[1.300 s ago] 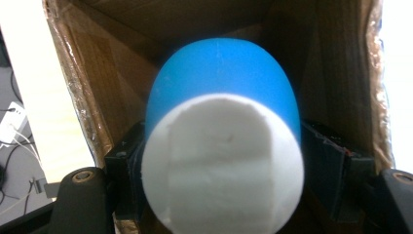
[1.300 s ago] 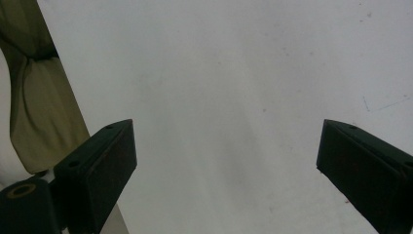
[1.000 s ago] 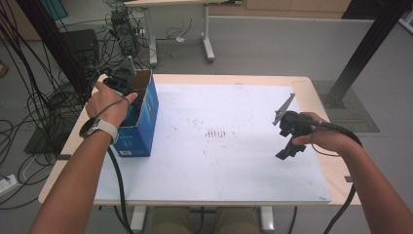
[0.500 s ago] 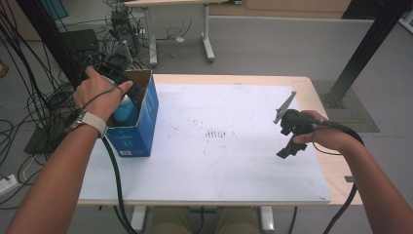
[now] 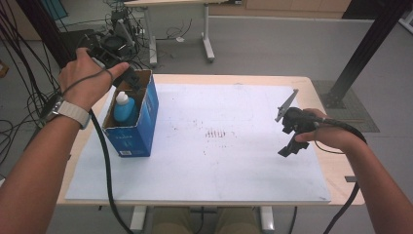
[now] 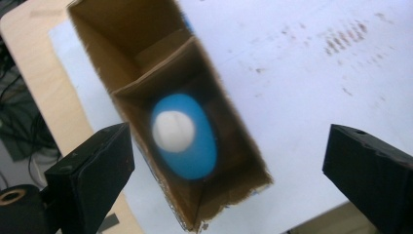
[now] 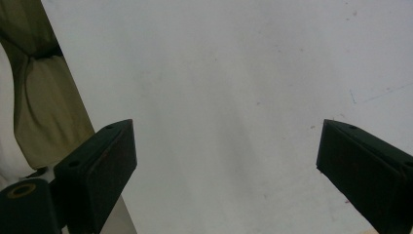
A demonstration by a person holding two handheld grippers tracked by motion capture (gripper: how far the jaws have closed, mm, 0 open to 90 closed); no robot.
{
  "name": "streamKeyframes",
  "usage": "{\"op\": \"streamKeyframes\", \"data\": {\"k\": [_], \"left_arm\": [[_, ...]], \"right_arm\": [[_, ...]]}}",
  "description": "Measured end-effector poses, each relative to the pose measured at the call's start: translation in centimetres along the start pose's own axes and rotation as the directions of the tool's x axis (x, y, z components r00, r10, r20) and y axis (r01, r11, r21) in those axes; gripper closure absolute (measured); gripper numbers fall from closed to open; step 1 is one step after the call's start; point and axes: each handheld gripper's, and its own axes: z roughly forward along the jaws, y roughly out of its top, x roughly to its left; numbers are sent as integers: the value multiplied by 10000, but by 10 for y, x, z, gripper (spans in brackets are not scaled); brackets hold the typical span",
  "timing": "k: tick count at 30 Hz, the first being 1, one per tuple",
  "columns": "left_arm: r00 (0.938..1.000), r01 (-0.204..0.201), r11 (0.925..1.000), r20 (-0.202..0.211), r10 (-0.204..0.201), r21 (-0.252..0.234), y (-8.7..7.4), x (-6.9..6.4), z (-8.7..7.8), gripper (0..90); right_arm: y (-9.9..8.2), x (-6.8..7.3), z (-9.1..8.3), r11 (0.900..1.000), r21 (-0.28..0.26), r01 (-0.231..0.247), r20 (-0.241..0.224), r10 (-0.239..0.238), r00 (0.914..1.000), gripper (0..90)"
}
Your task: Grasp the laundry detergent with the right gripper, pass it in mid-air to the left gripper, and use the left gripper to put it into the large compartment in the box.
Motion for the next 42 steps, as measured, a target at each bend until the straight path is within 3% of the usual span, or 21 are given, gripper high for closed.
{"op": "streamKeyframes", "data": {"k": [5, 9, 14, 18, 25, 28, 33, 37, 42], "left_arm": [[9968, -772, 9970, 219, 771, 30, 2, -8, -8, 48], [9918, -1174, 9930, 513, 1168, 91, 2, -12, -9, 47], [9808, -1767, 9843, 840, 1758, 27, 4, -20, -7, 50], [9600, -2547, 9670, 1208, 2526, 27, 4, -27, -3, 53], [9121, -3793, 9253, 1658, 3751, -67, 4, -44, 8, 55], [8977, -4122, 9111, 1683, 4071, -52, 5, -51, 12, 56], [8656, -4770, 8789, 1765, 4686, 60, 6, -63, 19, 56], [8444, -5126, 8585, 1888, 5014, 124, 5, -72, 25, 55], [8126, -5592, 8289, 2072, 5447, 140, 4, -85, 33, 55]], "right_arm": [[1, 1, -3, 10000, -37, 12, 30, -12, 10000, 76], [1, 2, -5, 10000, -60, -15, 71, 15, 10000, 76], [-1, 2, -3, 10000, -18, -38, 56, 38, 10000, 76], [-1, 2, -3, 9999, -29, -109, 69, 110, 9999, 76], [-2, 1, -1, 9999, -17, -121, 24, 122, 9999, 76], [-2, 0, 0, 9999, -7, -130, 15, 130, 9999, 76], [-3, 0, 1, 9998, -7, -180, 1, 180, 9998, 76], [-3, -1, 3, 9998, 26, -195, 1, 195, 9998, 76], [-2, -2, 4, 9998, -25, -197, -29, 197, 9998, 75]]}}
